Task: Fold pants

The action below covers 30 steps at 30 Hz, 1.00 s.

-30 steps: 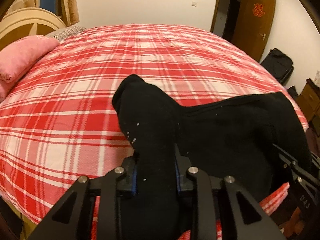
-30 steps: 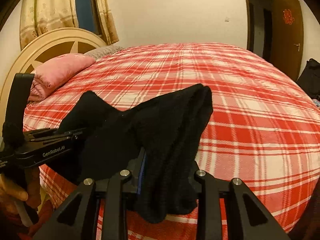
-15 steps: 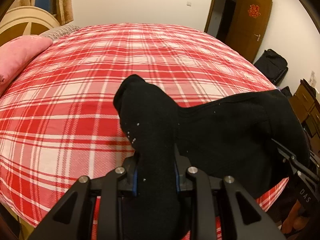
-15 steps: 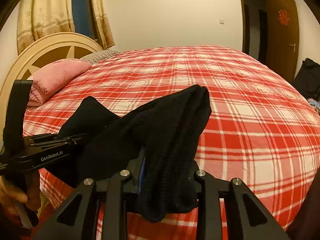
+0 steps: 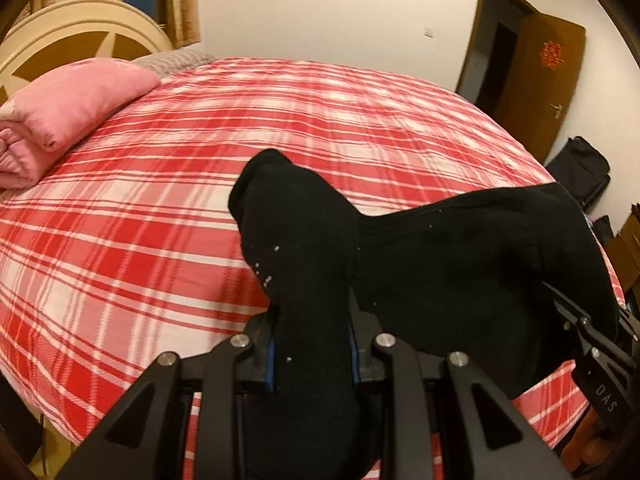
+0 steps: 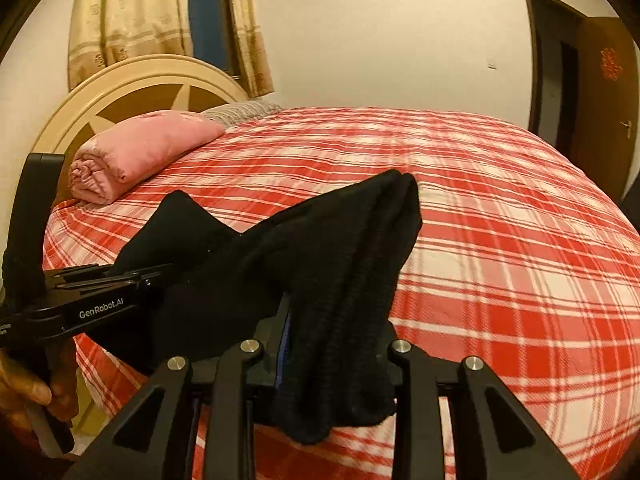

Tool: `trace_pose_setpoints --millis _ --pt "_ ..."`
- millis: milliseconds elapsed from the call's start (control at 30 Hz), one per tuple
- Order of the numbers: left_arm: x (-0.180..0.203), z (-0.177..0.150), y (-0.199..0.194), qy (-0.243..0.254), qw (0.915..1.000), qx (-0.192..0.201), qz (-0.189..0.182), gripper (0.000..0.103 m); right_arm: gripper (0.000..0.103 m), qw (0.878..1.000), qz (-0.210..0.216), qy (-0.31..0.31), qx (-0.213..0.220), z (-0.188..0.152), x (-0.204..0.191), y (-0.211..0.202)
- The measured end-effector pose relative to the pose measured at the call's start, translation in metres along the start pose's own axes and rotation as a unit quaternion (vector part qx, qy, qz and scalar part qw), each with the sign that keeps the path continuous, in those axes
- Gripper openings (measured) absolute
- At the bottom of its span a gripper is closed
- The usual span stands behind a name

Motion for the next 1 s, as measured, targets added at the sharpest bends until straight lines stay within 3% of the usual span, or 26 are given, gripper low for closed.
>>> trace_pose_setpoints --millis 500,1000 --pt "-0.065 0.020 -0.002 -0.049 0.9972 0.028 0.049 0.027 0.029 0.997 0.054 -0.047 0.005 0.034 -0.050 0.047" --pt "-0.148 0.056 0.006 -0.072 0.9793 0.071 0.175 0.027 0.030 0.987 0.105 -0.116 0.039 0.082 -0.141 0.130"
Point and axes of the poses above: each gripper's, at about its wrist camera, not at the fingertips, and y roughly the way its jaws point, x to its right, z to its top, the point moved 4 cm from there along y, roughly the way its jaws point, and after that the axes turned 3 degrees about x, right-handed, at the moved point
